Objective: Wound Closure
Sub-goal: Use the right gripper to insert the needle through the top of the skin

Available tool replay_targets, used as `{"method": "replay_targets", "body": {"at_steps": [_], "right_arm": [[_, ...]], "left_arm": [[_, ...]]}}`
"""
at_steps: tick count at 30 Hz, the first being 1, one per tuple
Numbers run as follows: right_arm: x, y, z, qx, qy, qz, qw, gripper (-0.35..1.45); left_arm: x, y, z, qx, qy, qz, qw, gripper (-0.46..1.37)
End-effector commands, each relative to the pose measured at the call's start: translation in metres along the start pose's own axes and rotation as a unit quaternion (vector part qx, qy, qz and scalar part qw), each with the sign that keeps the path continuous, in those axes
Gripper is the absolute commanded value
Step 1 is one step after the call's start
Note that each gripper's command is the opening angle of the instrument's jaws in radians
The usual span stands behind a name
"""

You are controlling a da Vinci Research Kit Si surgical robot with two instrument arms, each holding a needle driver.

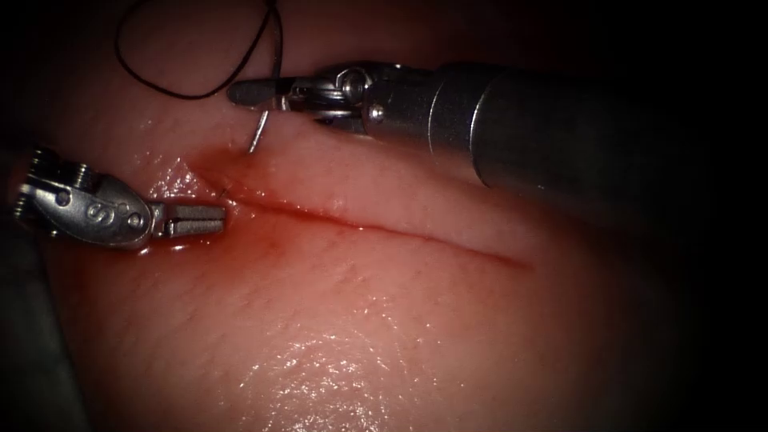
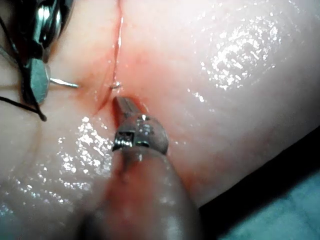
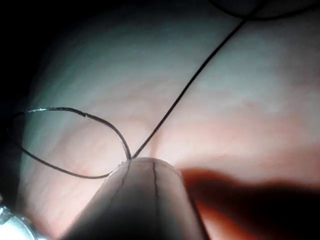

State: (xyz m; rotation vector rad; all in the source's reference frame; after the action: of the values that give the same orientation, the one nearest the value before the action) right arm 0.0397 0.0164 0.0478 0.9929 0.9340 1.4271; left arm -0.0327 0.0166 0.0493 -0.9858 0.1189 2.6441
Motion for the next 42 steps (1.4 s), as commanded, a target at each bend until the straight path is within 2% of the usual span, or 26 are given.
{"method": "replay_targets", "body": {"at_steps": [1,7,15,22,31,42], "right_arm": [[-0.0003,-0.0002,0.0004,-0.001,-0.005,0.006,1.000,-0.35],[-0.0022,-0.0011,0.0015,-0.005,-0.027,0.032,0.999,-0.35],[-0.0049,0.0000,0.0012,-0.028,-0.050,0.044,0.997,-0.35],[-0.0053,-0.0004,0.0004,-0.034,-0.058,0.044,0.997,-0.35],[-0.0075,-0.0012,0.0001,-0.035,-0.076,0.040,0.996,-0.35],[-0.0089,-0.0015,-0.0006,-0.032,-0.086,0.035,0.995,-0.35]], "left_arm": [[0.0000,0.0000,0.0000,-0.003,0.000,0.000,1.0000,-0.35],[0.0001,-0.0001,-0.0001,-0.002,0.003,-0.004,1.0000,-0.35],[0.0002,-0.0002,-0.0001,-0.002,0.004,-0.005,1.0000,-0.35],[0.0002,-0.0003,-0.0001,-0.002,0.004,-0.005,1.0000,-0.35],[0.0002,-0.0003,-0.0002,-0.002,0.004,-0.005,1.0000,-0.35],[0.0002,-0.0003,-0.0002,-0.002,0.004,-0.005,1.0000,-0.35]]}}
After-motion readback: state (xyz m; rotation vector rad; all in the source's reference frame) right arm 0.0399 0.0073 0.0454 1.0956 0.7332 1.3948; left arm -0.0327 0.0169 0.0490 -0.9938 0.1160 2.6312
